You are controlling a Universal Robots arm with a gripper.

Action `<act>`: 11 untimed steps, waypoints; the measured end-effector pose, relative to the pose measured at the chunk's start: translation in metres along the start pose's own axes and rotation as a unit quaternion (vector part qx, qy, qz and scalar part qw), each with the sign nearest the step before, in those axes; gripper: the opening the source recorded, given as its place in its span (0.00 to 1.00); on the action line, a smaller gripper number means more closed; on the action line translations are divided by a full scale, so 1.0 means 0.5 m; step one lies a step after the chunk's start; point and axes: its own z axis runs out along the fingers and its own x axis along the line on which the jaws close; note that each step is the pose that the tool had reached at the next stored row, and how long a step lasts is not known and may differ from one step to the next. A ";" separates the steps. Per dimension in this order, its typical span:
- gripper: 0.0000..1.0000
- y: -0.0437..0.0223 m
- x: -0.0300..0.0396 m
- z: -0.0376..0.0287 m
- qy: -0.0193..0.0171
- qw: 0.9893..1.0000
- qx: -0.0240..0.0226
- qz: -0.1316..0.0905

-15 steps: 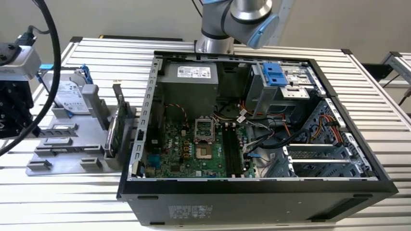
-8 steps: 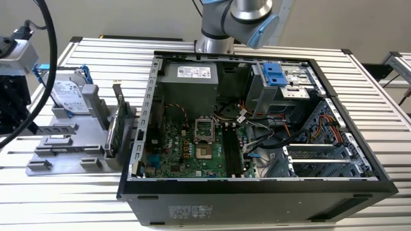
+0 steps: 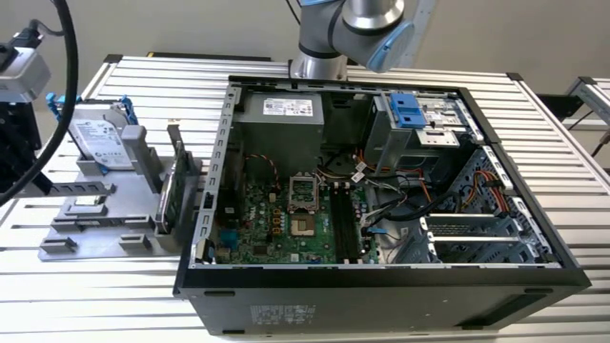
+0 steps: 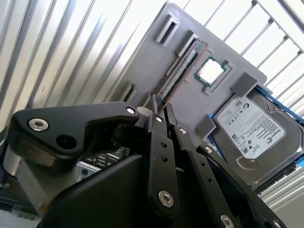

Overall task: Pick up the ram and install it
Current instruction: 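Pick up the ram and move it above insertion slot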

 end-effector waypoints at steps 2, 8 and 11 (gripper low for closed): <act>0.00 0.000 0.000 -0.004 0.000 1.000 0.000 0.000; 0.00 0.000 0.001 -0.014 0.000 1.000 0.000 0.000; 0.00 0.000 0.001 -0.020 0.000 1.000 0.000 0.000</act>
